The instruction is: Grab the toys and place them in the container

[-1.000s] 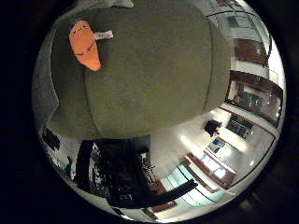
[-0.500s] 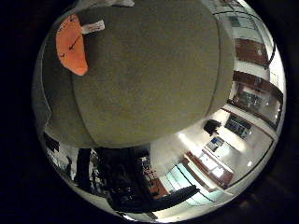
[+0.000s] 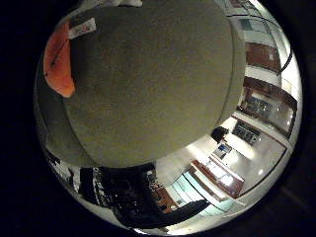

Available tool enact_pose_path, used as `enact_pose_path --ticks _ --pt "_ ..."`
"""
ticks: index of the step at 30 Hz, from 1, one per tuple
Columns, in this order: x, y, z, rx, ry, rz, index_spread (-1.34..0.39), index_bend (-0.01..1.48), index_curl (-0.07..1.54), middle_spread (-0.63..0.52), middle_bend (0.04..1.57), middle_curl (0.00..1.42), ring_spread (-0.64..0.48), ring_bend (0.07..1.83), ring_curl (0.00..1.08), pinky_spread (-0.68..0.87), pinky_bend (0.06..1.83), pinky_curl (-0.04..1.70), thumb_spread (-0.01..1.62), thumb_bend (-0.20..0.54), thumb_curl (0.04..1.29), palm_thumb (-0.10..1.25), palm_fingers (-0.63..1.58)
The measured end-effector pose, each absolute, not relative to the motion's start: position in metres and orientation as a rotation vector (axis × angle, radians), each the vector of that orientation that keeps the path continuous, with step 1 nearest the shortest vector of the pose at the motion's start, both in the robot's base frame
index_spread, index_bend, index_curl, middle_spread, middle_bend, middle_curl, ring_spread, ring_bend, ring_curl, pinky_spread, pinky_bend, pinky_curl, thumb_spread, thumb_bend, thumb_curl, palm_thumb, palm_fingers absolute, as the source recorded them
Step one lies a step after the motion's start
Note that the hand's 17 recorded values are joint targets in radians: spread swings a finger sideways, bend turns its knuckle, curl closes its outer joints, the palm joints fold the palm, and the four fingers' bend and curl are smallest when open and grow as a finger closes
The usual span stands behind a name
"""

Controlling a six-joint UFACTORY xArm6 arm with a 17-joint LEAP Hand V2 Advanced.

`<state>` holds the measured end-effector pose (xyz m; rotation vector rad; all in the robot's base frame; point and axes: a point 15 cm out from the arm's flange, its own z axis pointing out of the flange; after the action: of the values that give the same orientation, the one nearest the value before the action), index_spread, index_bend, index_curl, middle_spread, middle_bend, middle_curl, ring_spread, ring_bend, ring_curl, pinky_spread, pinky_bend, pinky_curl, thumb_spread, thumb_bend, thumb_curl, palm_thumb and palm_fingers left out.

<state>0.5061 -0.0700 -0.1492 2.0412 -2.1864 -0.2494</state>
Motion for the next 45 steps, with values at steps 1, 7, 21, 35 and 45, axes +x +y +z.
enact_pose_path --ticks 1,7,21,35,45 --pt "0.506 -0.069 -0.152 2.041 -2.183 -0.252 -0.11 0.17 0.31 0.14 0.23 0.36 0.19 0.40 0.27 0.34 0.67 0.00 1.06 -0.024 0.28 0.42 0.21" --pt "0.499 -0.065 -0.165 2.029 -2.170 -0.273 -0.11 0.16 0.31 0.12 0.24 0.36 0.19 0.41 0.27 0.34 0.67 0.00 1.06 -0.021 0.29 0.44 0.23" --pt "0.514 -0.068 -0.176 2.022 -2.187 -0.259 -0.24 0.20 0.32 -0.10 0.51 0.47 -0.12 0.76 0.36 0.04 0.84 -0.01 1.06 -0.015 0.31 0.59 0.69" --pt "0.521 -0.083 -0.149 1.980 -2.103 -0.340 -0.38 0.83 0.68 -0.21 1.03 0.71 -0.24 1.16 0.56 -0.28 1.37 0.27 0.98 -0.001 0.41 0.95 1.30" --pt "0.560 -0.120 -0.073 2.015 -2.193 -0.218 -0.29 1.02 0.78 -0.15 1.25 0.76 -0.22 1.35 0.67 -0.19 1.53 0.46 0.84 -0.013 0.61 1.07 1.13"
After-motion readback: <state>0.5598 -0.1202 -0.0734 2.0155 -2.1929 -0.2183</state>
